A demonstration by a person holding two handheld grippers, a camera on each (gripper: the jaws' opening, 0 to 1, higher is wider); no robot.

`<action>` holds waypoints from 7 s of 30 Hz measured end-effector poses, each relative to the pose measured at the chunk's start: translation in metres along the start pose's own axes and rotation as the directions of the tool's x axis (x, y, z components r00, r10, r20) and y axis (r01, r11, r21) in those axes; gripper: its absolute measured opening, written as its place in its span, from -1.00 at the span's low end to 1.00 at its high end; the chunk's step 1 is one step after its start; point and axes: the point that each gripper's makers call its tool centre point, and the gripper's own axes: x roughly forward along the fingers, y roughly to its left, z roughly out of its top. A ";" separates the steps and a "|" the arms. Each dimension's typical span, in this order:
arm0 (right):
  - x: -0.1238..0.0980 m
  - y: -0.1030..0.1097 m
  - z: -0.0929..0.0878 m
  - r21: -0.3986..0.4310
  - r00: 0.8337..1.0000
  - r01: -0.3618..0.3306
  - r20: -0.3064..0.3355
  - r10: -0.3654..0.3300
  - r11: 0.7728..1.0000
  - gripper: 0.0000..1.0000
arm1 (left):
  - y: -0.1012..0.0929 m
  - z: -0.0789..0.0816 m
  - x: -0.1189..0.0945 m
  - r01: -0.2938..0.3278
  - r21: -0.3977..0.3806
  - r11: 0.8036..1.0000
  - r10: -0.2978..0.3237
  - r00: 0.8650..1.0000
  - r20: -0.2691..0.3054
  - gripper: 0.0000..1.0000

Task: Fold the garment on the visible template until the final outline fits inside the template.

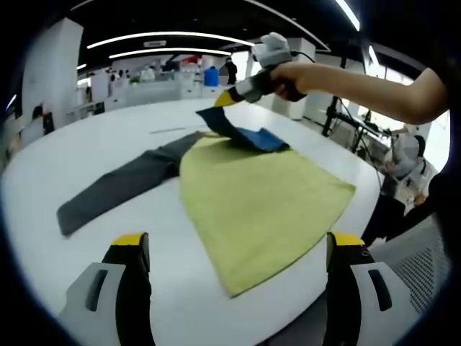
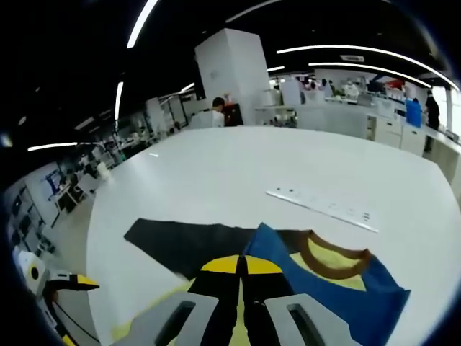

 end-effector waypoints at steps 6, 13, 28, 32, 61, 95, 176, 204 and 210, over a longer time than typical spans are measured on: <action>0.007 0.018 -0.009 -0.002 0.999 -0.041 -0.011 0.041 0.999 -1.00 | 0.002 -0.002 -0.001 -0.009 -0.008 1.000 0.009 1.000 -0.002 0.98; 0.018 0.041 -0.023 -0.037 0.996 -0.085 -0.030 0.084 0.996 -1.00 | 0.002 -0.004 0.001 -0.008 -0.011 1.000 0.008 1.000 -0.007 0.98; 0.030 0.056 -0.051 -0.005 0.987 -0.141 -0.080 0.140 0.990 -1.00 | 0.008 -0.007 -0.004 -0.023 -0.018 1.000 0.023 1.000 -0.012 0.98; 0.027 0.051 -0.055 -0.023 0.989 -0.121 -0.088 0.118 0.992 -0.70 | 0.008 -0.005 -0.004 -0.026 -0.015 1.000 0.026 1.000 -0.009 0.98; -0.046 -0.020 -0.080 -0.109 0.994 -0.032 -0.106 0.021 0.994 0.46 | 0.011 0.006 -0.009 -0.041 0.016 0.999 0.041 0.999 0.011 0.98; -0.123 -0.134 -0.164 -0.052 0.948 0.212 -0.231 -0.218 0.976 -0.32 | 0.003 0.004 -0.004 -0.030 0.014 0.999 0.030 1.000 0.001 0.98; -0.161 -0.073 -0.124 -0.012 1.000 0.020 -0.020 -0.021 1.000 0.82 | 0.020 0.014 -0.011 -0.064 -0.005 0.998 0.064 0.998 0.025 0.98; -0.201 -0.001 -0.137 -0.133 0.995 -0.097 -0.002 0.098 0.986 0.98 | 0.107 0.021 -0.034 -0.249 -0.073 0.966 0.253 0.966 0.053 0.98; -0.205 0.003 -0.143 -0.153 0.995 -0.099 -0.020 0.097 0.983 0.98 | 0.141 0.029 -0.042 -0.321 -0.125 0.939 0.332 0.940 0.078 0.97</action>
